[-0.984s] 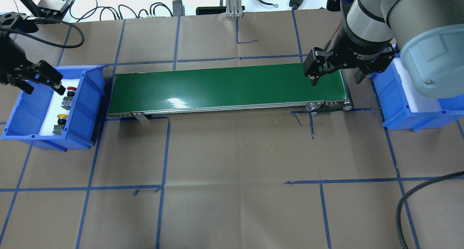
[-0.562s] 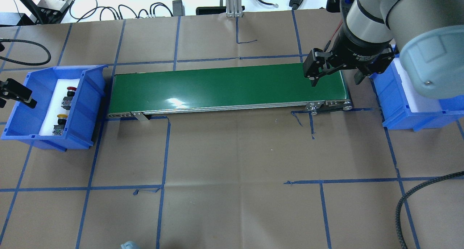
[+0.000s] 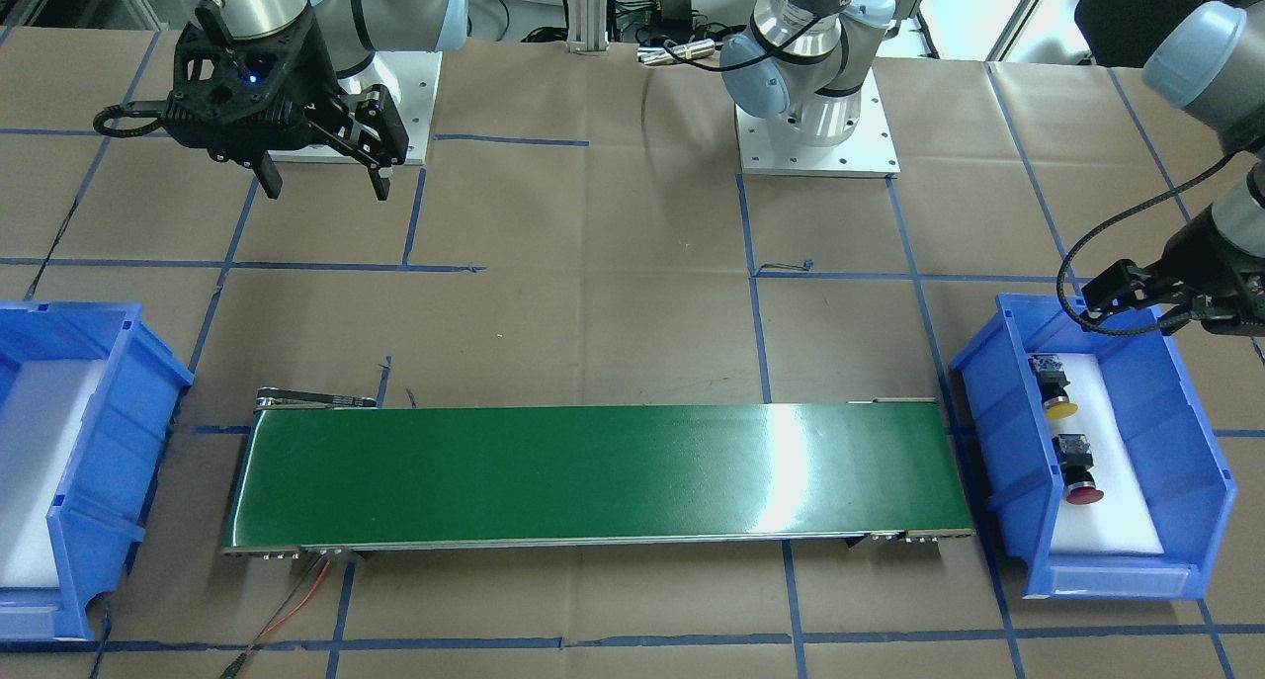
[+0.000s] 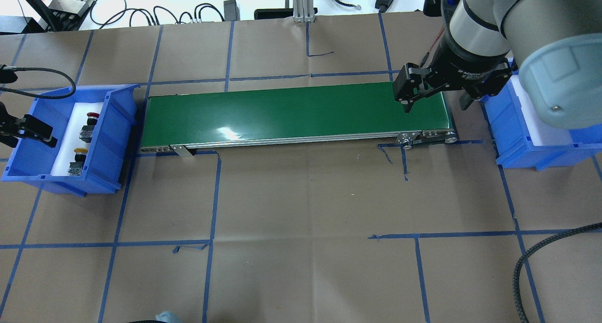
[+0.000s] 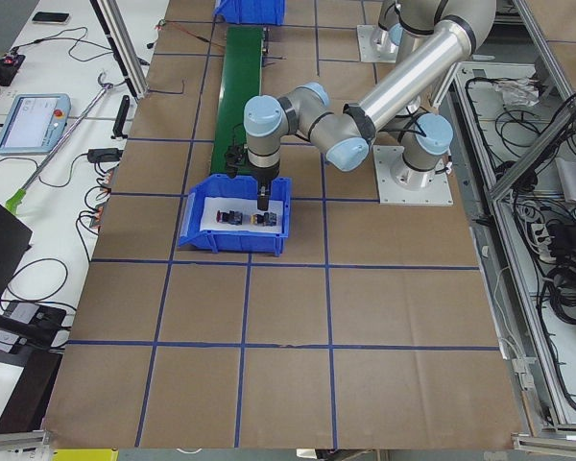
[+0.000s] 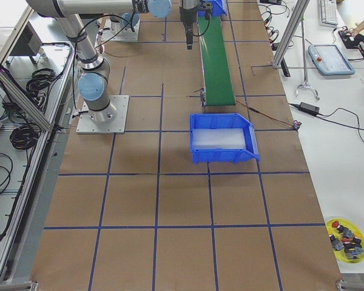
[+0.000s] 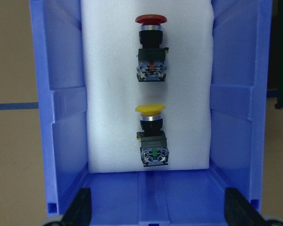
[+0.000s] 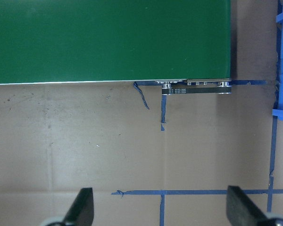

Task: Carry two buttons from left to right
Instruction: 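Move the left gripper over the blue bin toward the yellow button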

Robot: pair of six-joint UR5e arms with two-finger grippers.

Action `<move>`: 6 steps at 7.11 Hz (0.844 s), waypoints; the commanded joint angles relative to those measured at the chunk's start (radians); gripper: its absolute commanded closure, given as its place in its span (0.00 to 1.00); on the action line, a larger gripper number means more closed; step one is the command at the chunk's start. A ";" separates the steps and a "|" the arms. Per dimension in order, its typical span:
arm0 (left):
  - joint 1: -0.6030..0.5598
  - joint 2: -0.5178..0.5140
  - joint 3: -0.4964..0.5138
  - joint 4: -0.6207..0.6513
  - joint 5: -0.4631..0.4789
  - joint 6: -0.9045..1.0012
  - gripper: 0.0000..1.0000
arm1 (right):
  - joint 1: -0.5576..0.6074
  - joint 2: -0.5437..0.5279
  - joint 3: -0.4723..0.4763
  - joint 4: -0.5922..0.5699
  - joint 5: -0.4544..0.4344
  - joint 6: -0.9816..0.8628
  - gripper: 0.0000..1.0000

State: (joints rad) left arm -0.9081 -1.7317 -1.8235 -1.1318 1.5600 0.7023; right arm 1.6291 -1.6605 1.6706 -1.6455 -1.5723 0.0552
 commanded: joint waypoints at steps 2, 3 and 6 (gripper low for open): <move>0.000 -0.095 -0.085 0.181 -0.005 -0.003 0.00 | 0.000 0.001 -0.002 0.001 0.000 0.000 0.00; -0.002 -0.132 -0.089 0.231 -0.006 -0.003 0.00 | 0.000 0.001 -0.003 0.001 0.000 0.000 0.00; -0.002 -0.180 -0.131 0.314 -0.005 -0.003 0.00 | 0.000 0.002 -0.006 0.000 0.000 0.000 0.00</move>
State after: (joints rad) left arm -0.9095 -1.8981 -1.9395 -0.8402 1.5550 0.7005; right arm 1.6291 -1.6587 1.6652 -1.6458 -1.5723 0.0552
